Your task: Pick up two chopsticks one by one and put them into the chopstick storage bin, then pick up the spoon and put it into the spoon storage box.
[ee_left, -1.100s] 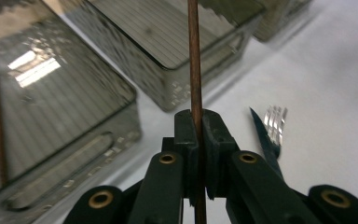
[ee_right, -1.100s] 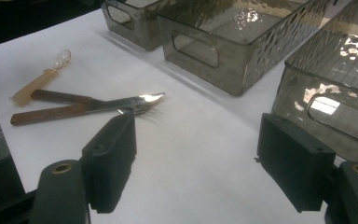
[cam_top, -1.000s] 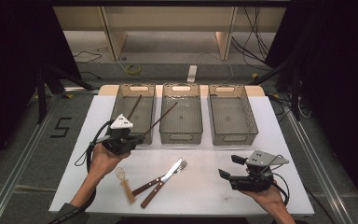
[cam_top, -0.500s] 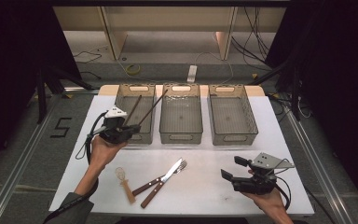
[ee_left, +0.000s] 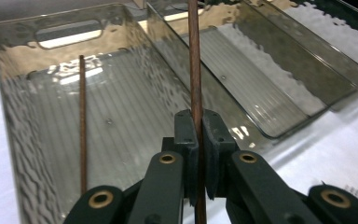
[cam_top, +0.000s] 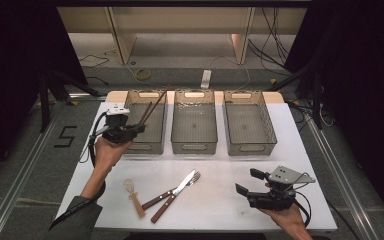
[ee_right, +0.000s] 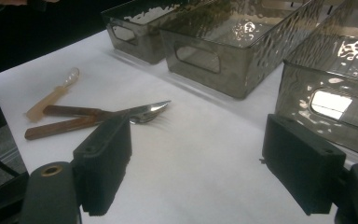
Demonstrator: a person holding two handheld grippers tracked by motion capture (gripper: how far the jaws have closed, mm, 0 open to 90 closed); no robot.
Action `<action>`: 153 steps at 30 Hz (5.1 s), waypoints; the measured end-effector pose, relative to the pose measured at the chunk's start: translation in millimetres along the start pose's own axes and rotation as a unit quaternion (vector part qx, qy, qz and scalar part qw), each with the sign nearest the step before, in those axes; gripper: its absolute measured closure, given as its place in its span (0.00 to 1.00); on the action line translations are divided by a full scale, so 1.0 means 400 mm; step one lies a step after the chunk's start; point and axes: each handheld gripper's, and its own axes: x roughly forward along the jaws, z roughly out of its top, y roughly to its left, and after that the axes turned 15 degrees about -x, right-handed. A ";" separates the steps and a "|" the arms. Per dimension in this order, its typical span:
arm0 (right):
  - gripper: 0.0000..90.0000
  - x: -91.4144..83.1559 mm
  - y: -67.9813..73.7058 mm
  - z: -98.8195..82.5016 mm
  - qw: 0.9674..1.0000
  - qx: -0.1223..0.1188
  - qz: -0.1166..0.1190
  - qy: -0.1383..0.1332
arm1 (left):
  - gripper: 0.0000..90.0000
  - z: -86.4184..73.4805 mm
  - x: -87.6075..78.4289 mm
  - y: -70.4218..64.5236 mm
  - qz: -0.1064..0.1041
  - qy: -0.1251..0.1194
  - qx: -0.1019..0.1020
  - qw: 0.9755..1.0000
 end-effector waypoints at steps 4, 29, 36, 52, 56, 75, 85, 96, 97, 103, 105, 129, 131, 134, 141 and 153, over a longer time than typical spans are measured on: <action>0.28 0.003 0.006 0.001 1.000 -0.008 0.003 0.006 | 0.95 0.019 0.015 0.009 0.013 0.000 -0.005 1.000; 0.28 -0.001 0.011 0.004 1.000 -0.016 0.015 0.002 | 0.95 0.044 0.123 0.093 0.070 0.041 -0.045 0.996; 0.28 0.001 0.013 0.004 1.000 -0.019 0.022 0.004 | 0.74 0.048 0.135 0.104 0.066 0.038 -0.072 0.995; 0.28 0.003 0.014 0.004 1.000 -0.020 0.022 0.008 | 0.33 0.044 0.078 0.064 0.021 0.060 -0.114 0.991; 0.28 0.001 0.013 0.004 1.000 -0.021 0.019 0.007 | 0.28 0.026 0.049 0.041 0.028 0.063 -0.106 0.992; 0.28 -0.001 0.020 0.011 0.999 -0.023 0.023 0.005 | 0.20 -0.076 -0.036 0.012 0.043 0.091 -0.105 0.989; 0.28 0.001 0.024 0.011 0.999 -0.027 0.025 0.005 | 0.16 -0.149 -0.050 -0.022 0.044 0.111 -0.092 0.989; 0.28 0.003 0.016 0.007 0.999 -0.023 0.027 0.004 | 0.15 -0.196 -0.074 -0.048 0.050 0.115 -0.096 0.987; 0.28 0.002 0.016 0.007 0.999 -0.022 0.027 0.004 | 0.15 -0.199 -0.076 -0.051 0.050 0.117 -0.095 0.987; 0.28 0.001 0.013 0.006 0.999 -0.021 0.025 0.002 | 0.15 -0.219 -0.083 -0.058 0.045 0.119 -0.095 0.987; 0.28 0.001 0.014 0.007 0.999 -0.020 0.026 0.003 | 0.15 -0.227 -0.084 -0.061 0.043 0.125 -0.092 0.987; 0.28 0.002 0.014 0.007 1.000 -0.019 0.020 0.004 | 0.14 -0.291 -0.088 -0.066 0.073 0.160 -0.089 0.980; 0.28 0.002 0.015 0.007 1.000 -0.020 0.021 0.004 | 0.14 -0.295 -0.087 -0.064 0.079 0.166 -0.086 0.979; 0.28 0.003 0.014 0.007 1.000 -0.019 0.021 0.004 | 0.14 -0.299 -0.085 -0.061 0.088 0.171 -0.082 0.978; 0.28 0.002 0.015 0.007 1.000 -0.021 0.021 0.005 | 0.17 -0.309 -0.076 -0.053 0.084 0.193 -0.087 0.974; 0.28 0.004 0.028 0.014 0.999 -0.032 0.022 0.007 | 0.25 -0.329 -0.075 -0.042 0.103 0.224 -0.080 0.966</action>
